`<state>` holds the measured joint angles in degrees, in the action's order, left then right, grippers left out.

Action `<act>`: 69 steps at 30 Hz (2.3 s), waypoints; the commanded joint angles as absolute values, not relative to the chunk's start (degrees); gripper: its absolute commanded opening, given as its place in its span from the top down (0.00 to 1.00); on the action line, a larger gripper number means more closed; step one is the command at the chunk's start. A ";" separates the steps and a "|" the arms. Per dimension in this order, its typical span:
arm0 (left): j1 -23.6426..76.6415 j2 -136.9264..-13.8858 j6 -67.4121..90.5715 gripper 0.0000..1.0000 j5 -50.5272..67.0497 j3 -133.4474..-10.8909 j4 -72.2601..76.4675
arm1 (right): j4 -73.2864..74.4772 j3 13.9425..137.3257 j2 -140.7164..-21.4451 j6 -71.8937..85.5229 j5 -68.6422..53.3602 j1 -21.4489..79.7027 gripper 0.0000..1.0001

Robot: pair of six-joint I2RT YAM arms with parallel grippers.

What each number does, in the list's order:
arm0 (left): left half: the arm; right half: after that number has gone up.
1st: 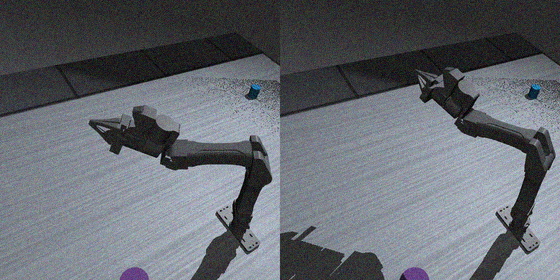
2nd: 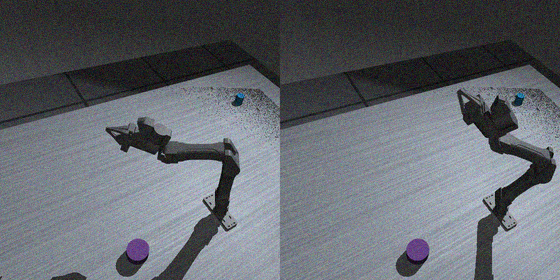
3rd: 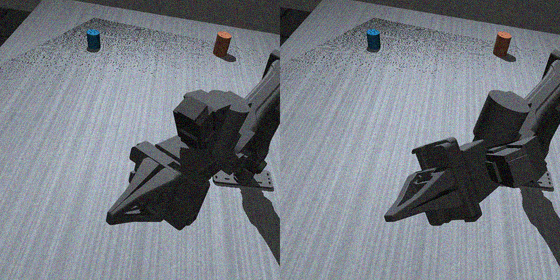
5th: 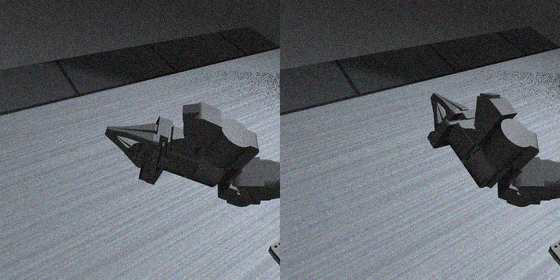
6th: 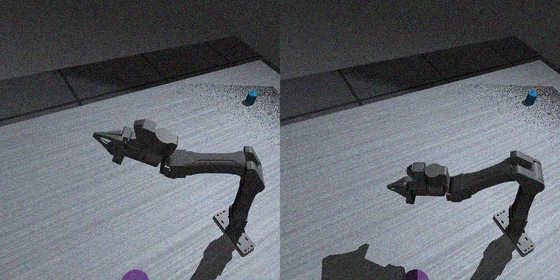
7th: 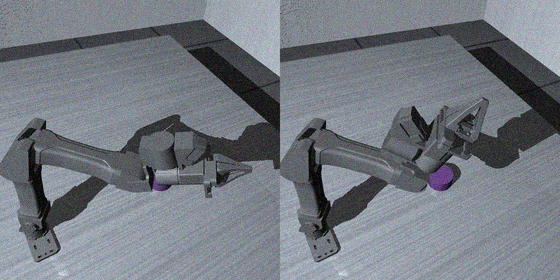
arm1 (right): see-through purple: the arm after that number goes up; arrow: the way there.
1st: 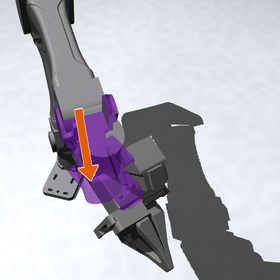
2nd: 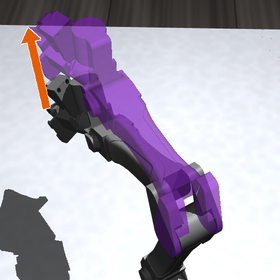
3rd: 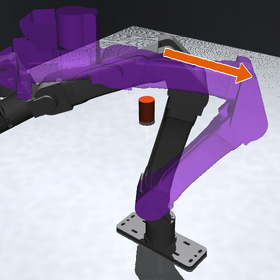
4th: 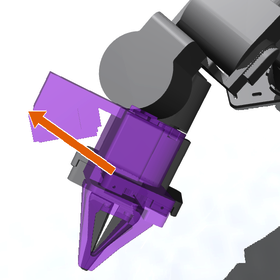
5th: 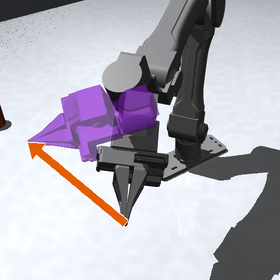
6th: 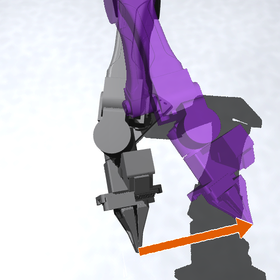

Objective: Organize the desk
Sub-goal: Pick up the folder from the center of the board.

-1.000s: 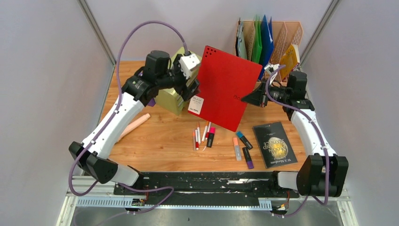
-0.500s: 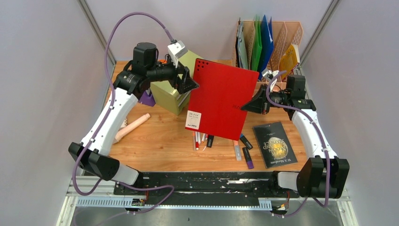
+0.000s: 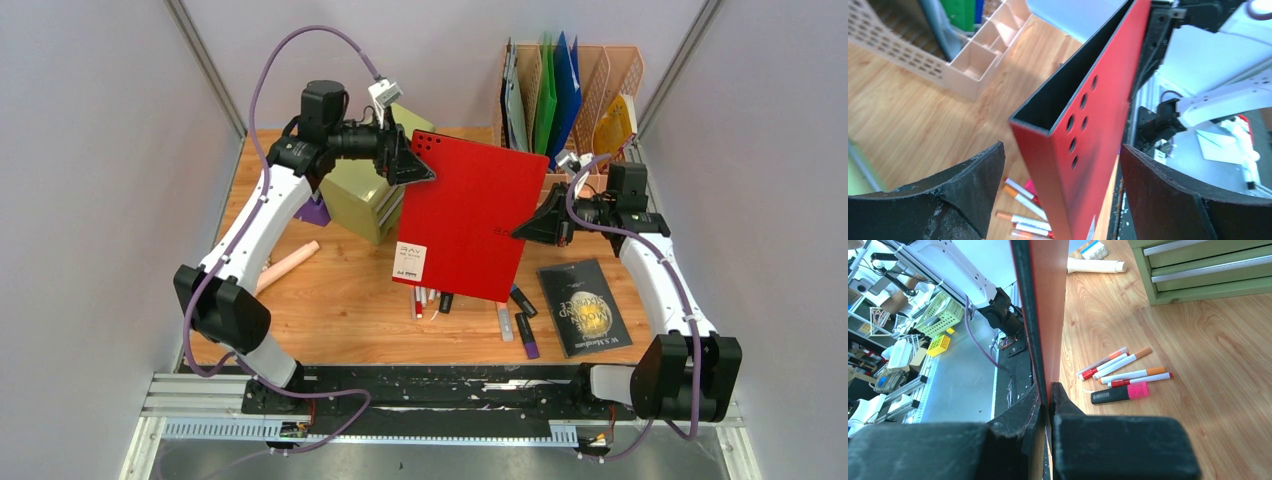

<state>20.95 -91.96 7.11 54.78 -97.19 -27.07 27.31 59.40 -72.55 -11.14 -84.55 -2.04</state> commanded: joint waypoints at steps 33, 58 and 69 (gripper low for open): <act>19.03 -81.49 16.10 1.00 39.97 -95.05 -25.64 | 24.85 77.50 -73.10 -4.10 -57.94 -1.28 0.14; 12.60 -90.97 41.22 1.00 32.53 -112.26 -22.81 | 30.82 100.06 -81.20 -11.53 -17.08 28.06 0.10; 15.19 -92.44 46.57 1.00 25.68 -112.46 -21.13 | 31.14 104.04 -88.17 -18.23 0.04 43.76 0.12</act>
